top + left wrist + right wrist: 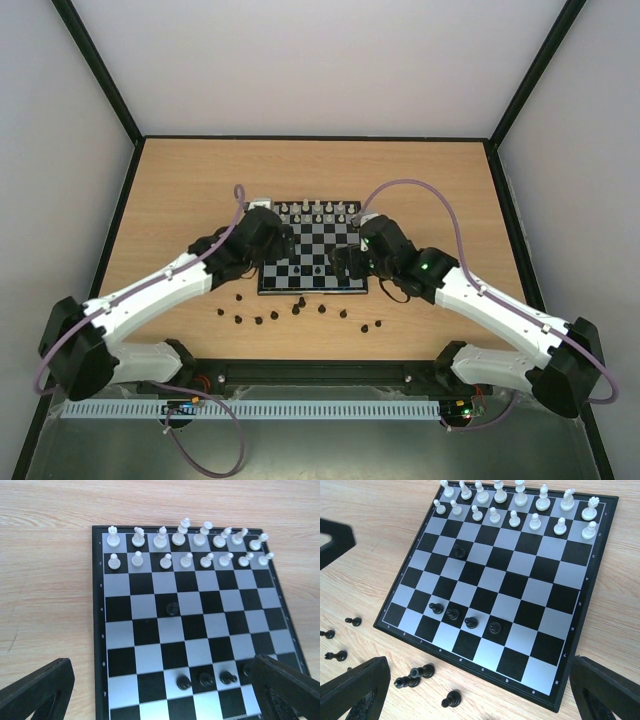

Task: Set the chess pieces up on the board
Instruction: Pick up the chess piece from the chessboard.

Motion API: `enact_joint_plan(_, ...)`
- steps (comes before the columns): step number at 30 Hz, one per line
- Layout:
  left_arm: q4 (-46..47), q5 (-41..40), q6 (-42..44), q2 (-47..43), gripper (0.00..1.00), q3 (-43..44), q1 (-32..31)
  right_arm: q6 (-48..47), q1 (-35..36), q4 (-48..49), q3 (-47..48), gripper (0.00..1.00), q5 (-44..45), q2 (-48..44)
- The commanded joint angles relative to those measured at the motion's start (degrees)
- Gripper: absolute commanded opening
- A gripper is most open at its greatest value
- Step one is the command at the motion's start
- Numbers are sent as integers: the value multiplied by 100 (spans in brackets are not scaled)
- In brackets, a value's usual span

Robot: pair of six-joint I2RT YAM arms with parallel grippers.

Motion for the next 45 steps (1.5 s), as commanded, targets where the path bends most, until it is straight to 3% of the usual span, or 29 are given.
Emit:
enact_joint_plan(1,-111,-118,171,659,100,355,237,63,-39,205,-211,99,202,-212)
enact_joint_plan(18,476,26,261,2547,97,1110,386,292,-50,384,-707,99,85,-349)
enact_joint_plan(26,610,65,390,2951,70,1236,386,358,-48,473,-989,99,232,-415)
enact_joint_plan(36,715,231,515,3475,43,1591,418,305,-49,544,-1071,99,347,-334)
enact_joint_plan(45,666,312,535,3784,32,1769,448,244,-61,610,-1071,99,346,-212)
